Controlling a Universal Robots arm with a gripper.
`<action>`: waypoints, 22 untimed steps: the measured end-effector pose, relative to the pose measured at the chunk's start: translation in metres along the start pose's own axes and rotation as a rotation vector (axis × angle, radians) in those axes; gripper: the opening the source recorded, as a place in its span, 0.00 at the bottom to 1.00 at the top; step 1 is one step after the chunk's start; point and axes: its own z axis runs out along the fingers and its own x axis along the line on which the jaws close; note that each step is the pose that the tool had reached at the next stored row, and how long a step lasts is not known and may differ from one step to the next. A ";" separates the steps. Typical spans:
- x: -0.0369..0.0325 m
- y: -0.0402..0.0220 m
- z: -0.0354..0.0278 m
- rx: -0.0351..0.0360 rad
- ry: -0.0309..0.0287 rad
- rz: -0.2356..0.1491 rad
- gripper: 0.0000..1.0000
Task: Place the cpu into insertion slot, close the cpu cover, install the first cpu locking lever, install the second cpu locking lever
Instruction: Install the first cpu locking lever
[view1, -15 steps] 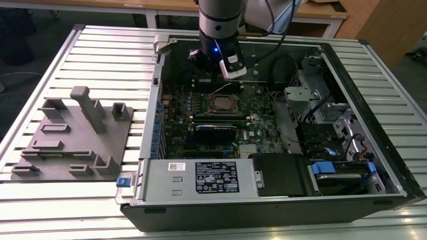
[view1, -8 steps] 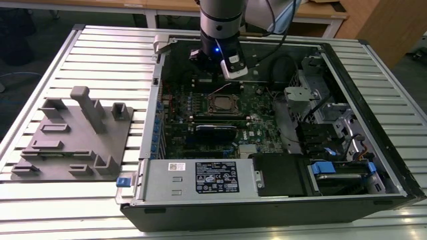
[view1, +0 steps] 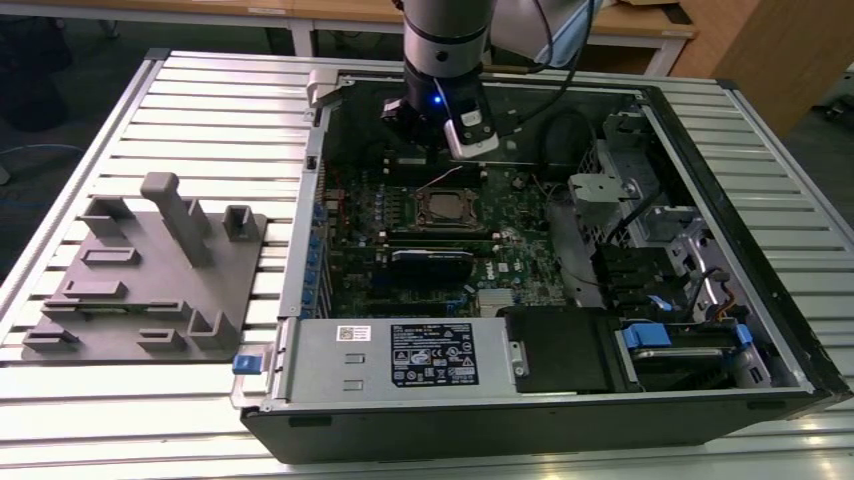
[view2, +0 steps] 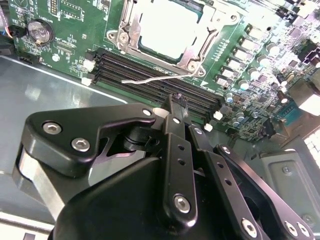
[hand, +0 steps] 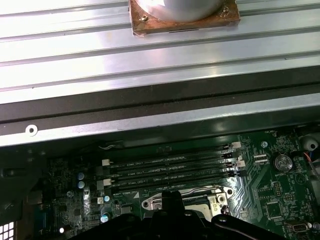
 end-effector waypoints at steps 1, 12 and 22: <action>0.0000 0.0000 0.0000 0.0001 0.0000 0.000 0.11; -0.0029 0.0002 0.0010 0.0001 0.0001 0.000 0.11; -0.0028 0.0000 0.0019 0.0002 0.0001 0.000 0.11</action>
